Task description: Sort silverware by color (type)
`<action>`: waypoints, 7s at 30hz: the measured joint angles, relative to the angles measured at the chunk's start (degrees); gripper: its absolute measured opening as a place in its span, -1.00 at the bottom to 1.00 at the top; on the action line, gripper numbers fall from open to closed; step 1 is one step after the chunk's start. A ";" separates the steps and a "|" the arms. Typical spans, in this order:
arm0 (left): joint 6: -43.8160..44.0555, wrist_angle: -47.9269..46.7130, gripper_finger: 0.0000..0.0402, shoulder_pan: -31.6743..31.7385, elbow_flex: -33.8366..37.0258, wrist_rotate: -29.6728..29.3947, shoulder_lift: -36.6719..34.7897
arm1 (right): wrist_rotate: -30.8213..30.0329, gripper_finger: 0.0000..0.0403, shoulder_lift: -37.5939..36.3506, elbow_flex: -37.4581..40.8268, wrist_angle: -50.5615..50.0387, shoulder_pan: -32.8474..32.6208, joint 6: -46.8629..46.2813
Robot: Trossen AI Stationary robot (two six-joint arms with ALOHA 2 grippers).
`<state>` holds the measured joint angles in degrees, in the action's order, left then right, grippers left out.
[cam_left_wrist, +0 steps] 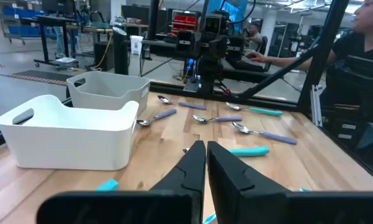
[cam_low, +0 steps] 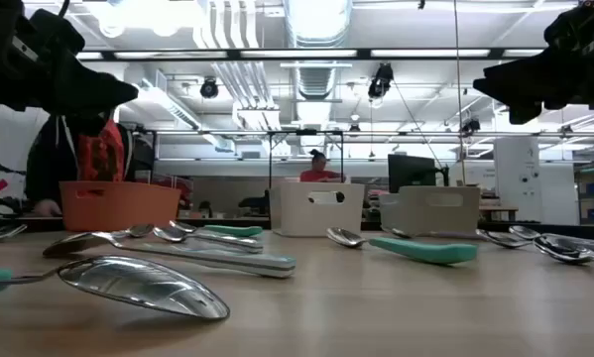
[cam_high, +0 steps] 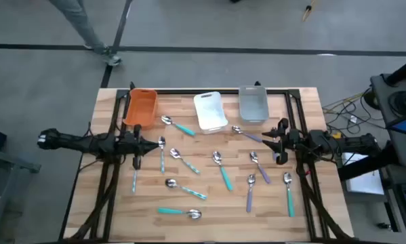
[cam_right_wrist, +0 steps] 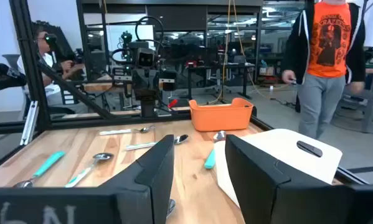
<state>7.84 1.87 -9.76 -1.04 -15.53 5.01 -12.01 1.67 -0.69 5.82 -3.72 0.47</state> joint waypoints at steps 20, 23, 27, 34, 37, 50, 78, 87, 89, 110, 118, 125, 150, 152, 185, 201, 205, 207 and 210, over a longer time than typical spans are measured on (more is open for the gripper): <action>0.00 -0.01 -1.00 0.00 0.00 0.00 -0.01 | 0.00 -0.33 -0.02 0.00 0.00 0.00 -0.01; 0.00 -0.01 -1.00 0.00 0.01 0.02 0.00 | 0.00 -0.33 0.00 0.00 0.00 0.02 -0.02; 0.00 0.00 -1.00 0.00 0.02 0.00 0.01 | 0.01 -0.33 -0.02 0.00 0.00 0.01 -0.02; 0.00 0.00 -1.00 0.00 0.00 0.00 -0.01 | 0.00 -0.33 0.00 0.00 0.00 0.02 -0.02; 0.00 0.00 -1.00 0.00 0.02 0.00 0.01 | 0.02 -0.33 -0.01 0.00 0.00 0.00 0.00; 0.00 -0.02 -1.00 0.00 0.02 0.00 0.00 | 0.01 -0.33 0.00 0.00 0.00 0.01 -0.01; 0.00 -0.01 -1.00 0.00 0.02 0.00 0.00 | 0.02 -0.33 0.00 0.00 0.00 0.01 -0.02; 0.00 0.00 -1.00 0.00 0.02 0.00 -0.01 | 0.01 -0.33 -0.01 -0.01 0.00 0.01 0.00; 0.00 0.00 -1.00 0.00 0.02 0.00 -0.01 | 0.02 -0.33 -0.02 -0.02 0.00 0.02 -0.01; 0.40 0.84 -1.00 0.00 0.17 0.00 0.01 | 0.10 -0.33 -0.02 -0.02 0.02 0.00 -6.11; 4.76 11.45 -1.00 0.00 0.28 -0.16 0.03 | -1.97 -0.33 0.00 -0.01 -0.39 0.02 -31.90; 2.92 19.14 -1.00 0.00 0.15 -2.10 0.22 | -5.18 -0.33 1.37 0.00 1.01 0.02 -37.07; 12.83 30.42 -1.00 0.00 0.17 -1.90 18.23 | -6.01 -0.33 25.28 -29.72 -22.42 0.02 -36.94; 12.83 33.06 -1.00 0.00 0.17 -1.69 19.47 | -6.01 -0.33 26.73 -33.07 -26.12 0.02 -36.92; -31.11 0.81 -1.00 6.38 -37.77 -18.99 43.66 | 11.91 -0.33 61.02 -56.81 -61.57 1.89 -54.51; -34.09 5.52 -1.00 9.29 -35.28 -19.02 47.89 | 15.63 -0.33 73.43 -55.92 -69.88 0.26 -56.43; -34.15 5.45 -1.00 9.29 -35.20 -19.02 47.66 | 15.63 -0.33 75.20 -55.91 -69.81 0.28 -56.57; -34.34 5.21 -1.00 9.29 -35.19 -19.02 47.66 | 15.64 -0.33 75.99 -55.91 -69.61 0.28 -56.60; -34.36 5.21 -1.00 9.29 -35.19 -19.02 47.66 | 15.65 -0.33 77.00 -55.92 -69.36 0.25 -57.05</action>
<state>-26.52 7.08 -0.47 -36.23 -34.54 52.66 3.64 78.67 -56.60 -63.54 -3.48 -56.58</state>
